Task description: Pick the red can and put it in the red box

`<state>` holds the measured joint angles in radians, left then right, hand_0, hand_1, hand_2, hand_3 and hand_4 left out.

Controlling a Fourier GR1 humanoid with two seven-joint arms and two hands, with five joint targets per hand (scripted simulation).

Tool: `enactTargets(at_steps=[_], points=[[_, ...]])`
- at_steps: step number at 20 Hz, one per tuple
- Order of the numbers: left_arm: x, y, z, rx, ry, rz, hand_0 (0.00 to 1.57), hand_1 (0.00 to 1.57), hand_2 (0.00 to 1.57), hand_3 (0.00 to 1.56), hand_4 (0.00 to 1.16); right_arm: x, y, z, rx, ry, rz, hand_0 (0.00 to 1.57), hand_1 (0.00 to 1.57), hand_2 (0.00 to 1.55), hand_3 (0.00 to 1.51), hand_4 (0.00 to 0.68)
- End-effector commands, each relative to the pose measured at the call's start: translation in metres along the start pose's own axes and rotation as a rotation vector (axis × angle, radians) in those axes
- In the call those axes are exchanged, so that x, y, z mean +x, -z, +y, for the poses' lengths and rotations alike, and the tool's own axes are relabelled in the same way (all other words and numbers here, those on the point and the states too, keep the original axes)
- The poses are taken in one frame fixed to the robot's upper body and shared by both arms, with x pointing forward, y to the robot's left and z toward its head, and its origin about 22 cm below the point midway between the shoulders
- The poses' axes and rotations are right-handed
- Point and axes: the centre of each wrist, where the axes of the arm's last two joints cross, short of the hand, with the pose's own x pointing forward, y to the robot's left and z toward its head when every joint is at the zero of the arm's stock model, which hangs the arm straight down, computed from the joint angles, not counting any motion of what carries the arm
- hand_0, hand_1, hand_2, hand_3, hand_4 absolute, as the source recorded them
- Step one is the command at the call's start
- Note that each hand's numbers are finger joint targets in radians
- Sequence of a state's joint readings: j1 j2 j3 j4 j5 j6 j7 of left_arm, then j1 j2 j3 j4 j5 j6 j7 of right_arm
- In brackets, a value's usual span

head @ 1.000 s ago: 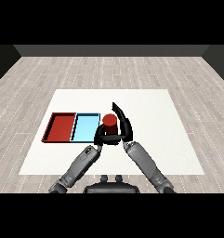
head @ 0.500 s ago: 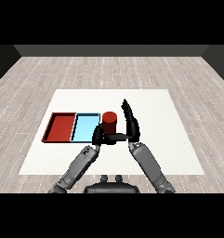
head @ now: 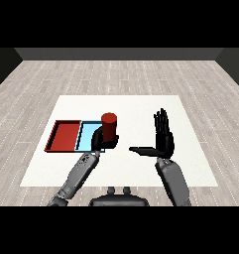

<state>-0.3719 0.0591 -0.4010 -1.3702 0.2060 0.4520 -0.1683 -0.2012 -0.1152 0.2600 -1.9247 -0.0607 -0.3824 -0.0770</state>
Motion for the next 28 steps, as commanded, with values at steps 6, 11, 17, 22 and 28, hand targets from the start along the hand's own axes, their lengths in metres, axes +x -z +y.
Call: enactTargets(at_steps=[6, 11, 17, 22, 28], points=[[0.019, 0.026, 0.071, 0.120, 0.135, -0.008, 1.57, 1.57, 1.57, 1.46, 1.12, -0.006, -0.043, -0.058, -0.107, -0.101, 0.051, 0.00, 0.00, 0.00, 0.00, 0.000], [0.023, 0.034, 0.148, 0.250, 0.289, 0.065, 1.57, 1.57, 1.57, 1.49, 1.13, -0.030, -0.049, -0.082, -0.127, -0.127, 0.069, 0.00, 0.00, 0.00, 0.00, 0.000], [-0.005, 0.024, 0.216, 0.403, 0.475, 0.253, 1.57, 1.57, 1.56, 1.48, 1.14, -0.017, -0.052, -0.083, -0.165, -0.126, 0.106, 0.00, 0.00, 0.00, 0.00, 0.000], [0.003, 0.038, 0.272, 0.503, 0.608, 0.325, 1.57, 1.57, 1.56, 1.49, 1.08, -0.021, -0.045, -0.095, -0.124, -0.100, 0.115, 0.00, 0.00, 0.00, 0.00, 0.000], [-0.032, 0.031, 0.287, 0.509, 0.649, 0.487, 1.57, 1.57, 1.49, 1.40, 1.03, -0.051, -0.036, -0.066, -0.063, -0.157, 0.075, 0.00, 0.00, 0.00, 0.00, 0.000]])
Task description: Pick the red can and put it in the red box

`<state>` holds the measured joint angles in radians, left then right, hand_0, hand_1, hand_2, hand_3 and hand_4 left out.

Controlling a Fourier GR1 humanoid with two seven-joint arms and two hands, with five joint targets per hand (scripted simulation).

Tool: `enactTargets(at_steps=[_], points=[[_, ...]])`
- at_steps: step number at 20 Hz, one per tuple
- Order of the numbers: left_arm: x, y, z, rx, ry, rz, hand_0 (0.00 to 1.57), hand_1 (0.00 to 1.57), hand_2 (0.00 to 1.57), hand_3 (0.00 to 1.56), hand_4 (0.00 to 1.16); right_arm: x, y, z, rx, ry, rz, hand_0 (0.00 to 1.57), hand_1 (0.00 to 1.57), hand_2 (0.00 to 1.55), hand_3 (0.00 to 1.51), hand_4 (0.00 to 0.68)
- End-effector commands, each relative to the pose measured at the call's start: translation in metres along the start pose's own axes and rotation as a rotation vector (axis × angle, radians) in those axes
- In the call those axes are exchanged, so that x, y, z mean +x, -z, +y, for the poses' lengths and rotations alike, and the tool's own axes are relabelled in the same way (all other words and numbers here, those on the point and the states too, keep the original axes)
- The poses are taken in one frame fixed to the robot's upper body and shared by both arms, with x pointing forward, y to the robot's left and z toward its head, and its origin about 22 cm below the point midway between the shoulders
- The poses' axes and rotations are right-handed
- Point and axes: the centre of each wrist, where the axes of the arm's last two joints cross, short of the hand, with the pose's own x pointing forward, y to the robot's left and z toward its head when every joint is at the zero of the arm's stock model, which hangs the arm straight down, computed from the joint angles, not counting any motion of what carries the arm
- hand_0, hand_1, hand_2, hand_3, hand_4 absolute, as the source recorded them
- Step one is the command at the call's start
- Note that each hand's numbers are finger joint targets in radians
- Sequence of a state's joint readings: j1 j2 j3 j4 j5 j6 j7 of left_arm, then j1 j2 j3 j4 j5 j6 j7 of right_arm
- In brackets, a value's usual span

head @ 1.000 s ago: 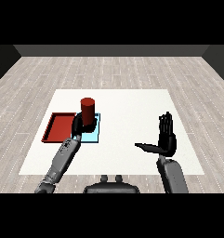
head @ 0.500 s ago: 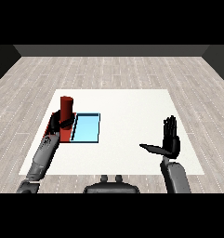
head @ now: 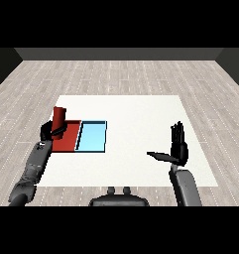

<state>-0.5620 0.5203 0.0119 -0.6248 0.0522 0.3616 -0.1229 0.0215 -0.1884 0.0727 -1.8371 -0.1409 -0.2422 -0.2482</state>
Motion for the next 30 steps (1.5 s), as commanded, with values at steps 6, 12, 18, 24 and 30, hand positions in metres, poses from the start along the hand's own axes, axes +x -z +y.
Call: enactTargets(at_steps=[6, 12, 18, 24, 30], points=[[-0.051, -0.014, -0.032, -0.056, 0.136, 0.189, 0.83, 0.83, 0.86, 0.93, 0.82, -0.027, -0.003, -0.003, 0.007, -0.087, 0.033, 0.00, 0.00, 0.00, 0.00, 0.000], [-0.043, -0.004, -0.025, -0.184, 0.116, 0.227, 0.32, 0.32, 0.50, 0.43, 0.72, -0.031, 0.019, -0.006, 0.011, -0.118, 0.016, 0.00, 0.00, 0.00, 0.00, 0.000], [-0.034, 0.004, -0.020, -0.203, 0.324, 0.264, 0.00, 0.00, 0.00, 0.00, 0.00, -0.038, -0.002, -0.002, 0.019, -0.085, 0.013, 0.00, 0.00, 0.00, 0.00, 0.000], [-0.045, 0.002, -0.001, -0.061, 0.108, 0.201, 0.00, 0.00, 0.00, 0.00, 0.00, -0.030, 0.017, -0.003, 0.028, -0.057, -0.021, 0.00, 0.00, 0.00, 0.00, 0.000], [0.017, 0.026, -0.003, 0.097, -0.366, -0.289, 0.00, 0.00, 0.00, 0.00, 0.00, -0.030, 0.012, -0.004, 0.026, 0.019, -0.036, 0.00, 0.00, 0.00, 0.00, 0.000]])
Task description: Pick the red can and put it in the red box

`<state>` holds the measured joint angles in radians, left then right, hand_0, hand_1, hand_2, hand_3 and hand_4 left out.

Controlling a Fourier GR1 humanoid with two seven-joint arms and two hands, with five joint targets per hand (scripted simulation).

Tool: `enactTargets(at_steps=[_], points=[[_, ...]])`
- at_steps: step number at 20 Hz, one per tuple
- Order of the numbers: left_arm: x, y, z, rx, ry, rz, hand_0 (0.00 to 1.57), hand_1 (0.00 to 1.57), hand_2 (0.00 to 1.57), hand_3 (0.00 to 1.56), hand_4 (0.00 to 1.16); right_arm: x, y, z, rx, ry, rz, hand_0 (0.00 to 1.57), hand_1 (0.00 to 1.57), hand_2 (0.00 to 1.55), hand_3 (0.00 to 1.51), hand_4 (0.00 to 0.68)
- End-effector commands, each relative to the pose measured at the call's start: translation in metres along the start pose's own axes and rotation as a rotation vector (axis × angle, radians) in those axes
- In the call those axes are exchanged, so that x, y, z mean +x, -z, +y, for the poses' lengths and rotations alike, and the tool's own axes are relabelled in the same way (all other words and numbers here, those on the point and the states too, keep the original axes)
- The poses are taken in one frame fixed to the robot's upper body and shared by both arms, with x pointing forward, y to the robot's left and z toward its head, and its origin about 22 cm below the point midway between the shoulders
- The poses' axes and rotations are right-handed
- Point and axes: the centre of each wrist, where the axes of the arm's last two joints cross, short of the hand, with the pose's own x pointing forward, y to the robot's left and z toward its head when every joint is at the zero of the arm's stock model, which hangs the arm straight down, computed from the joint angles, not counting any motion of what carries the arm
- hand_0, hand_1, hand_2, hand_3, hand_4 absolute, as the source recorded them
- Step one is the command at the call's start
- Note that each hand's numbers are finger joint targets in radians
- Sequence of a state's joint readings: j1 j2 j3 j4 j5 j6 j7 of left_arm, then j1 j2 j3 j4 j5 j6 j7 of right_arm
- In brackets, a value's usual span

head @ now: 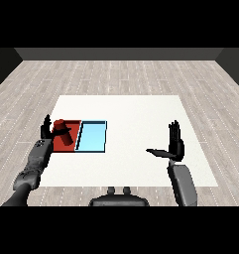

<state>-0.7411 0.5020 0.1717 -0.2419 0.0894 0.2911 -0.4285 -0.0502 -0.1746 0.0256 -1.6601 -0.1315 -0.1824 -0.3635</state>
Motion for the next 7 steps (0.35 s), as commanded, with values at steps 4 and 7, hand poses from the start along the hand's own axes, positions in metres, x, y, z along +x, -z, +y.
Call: enactTargets(at_steps=[4, 7], points=[[0.063, 0.001, -0.064, -0.096, -0.575, -0.422, 0.00, 0.00, 0.00, 0.00, 0.00, -0.001, -0.008, 0.020, 0.100, 0.129, 0.009, 0.00, 0.00, 0.00, 0.00, 0.000], [0.057, -0.026, -0.098, -0.192, -0.617, -0.491, 0.00, 0.00, 0.00, 0.00, 0.00, -0.002, -0.013, 0.006, 0.111, 0.162, 0.023, 0.00, 0.00, 0.00, 0.00, 0.000]])
